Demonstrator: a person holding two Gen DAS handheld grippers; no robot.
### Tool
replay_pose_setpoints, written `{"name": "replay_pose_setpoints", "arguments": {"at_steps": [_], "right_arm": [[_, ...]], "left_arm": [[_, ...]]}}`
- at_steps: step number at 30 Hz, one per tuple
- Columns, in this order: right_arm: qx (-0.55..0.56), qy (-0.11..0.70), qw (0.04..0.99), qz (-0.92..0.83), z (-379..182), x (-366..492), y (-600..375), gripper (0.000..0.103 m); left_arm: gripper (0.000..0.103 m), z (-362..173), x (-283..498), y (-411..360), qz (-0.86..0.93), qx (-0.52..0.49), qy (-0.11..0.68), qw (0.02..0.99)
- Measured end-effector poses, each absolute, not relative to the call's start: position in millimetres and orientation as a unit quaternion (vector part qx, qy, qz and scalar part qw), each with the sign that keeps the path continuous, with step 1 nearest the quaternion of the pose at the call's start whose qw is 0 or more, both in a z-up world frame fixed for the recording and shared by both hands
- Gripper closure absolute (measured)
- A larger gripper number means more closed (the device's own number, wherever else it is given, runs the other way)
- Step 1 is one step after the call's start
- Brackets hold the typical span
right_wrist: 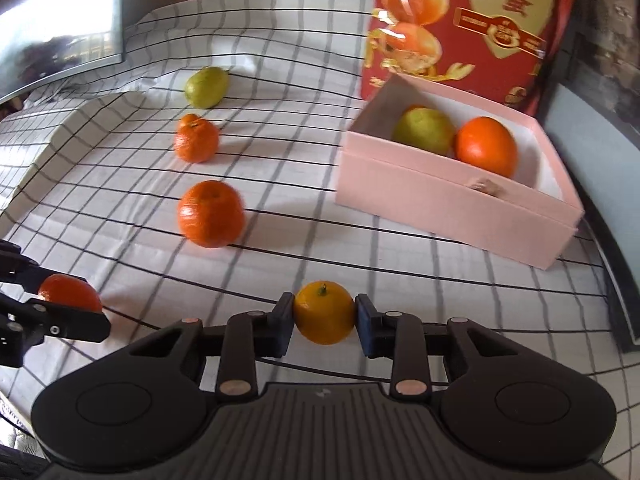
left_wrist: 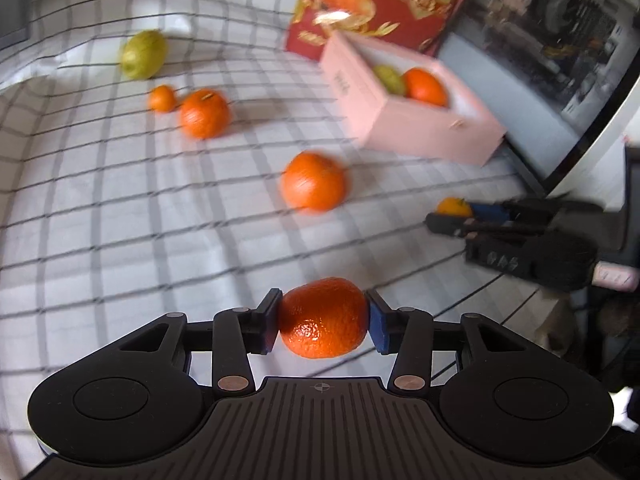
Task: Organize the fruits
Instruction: 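Release the tangerine into the pink box with the left tool while the right tool releases the kumquat in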
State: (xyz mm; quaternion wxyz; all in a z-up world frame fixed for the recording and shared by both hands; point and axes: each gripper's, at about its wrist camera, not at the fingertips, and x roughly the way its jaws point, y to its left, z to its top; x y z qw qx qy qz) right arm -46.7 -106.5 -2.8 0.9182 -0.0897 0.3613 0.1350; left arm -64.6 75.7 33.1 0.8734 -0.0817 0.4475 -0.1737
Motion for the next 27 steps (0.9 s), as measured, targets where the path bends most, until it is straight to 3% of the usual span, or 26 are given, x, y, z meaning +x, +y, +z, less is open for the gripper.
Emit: {"name": "replay_pose_setpoints", "arguments": {"at_steps": [8,15,24,25,27], "right_arm": [[-0.066,0.288,0.95,0.1,66.0,-20.2,-159.0,0.071],[-0.075,0.261,0.959,0.081,117.9,37.6,-187.3,0.071],[-0.051,0.289,0.949,0.111,86.0,70.6,-193.1,0.071],[-0.041,0.292,0.949,0.115,80.4,70.0,-195.0,0.07],[-0.031,0.295,0.949,0.108,69.0,67.4,-198.1,0.056]], "left_arm": [[0.053,110.9,31.4,28.8,-0.225,-0.117,0.354,0.9],[0.053,157.7,125.0,-27.5,-0.237,-0.109,0.329,0.908],[0.052,139.0,198.9,-61.8,-0.21,-0.09,0.375,0.899],[0.052,137.7,199.6,-60.5,-0.208,-0.093,0.371,0.9],[0.053,138.5,196.3,-53.1,-0.213,-0.105,0.356,0.904]]}}
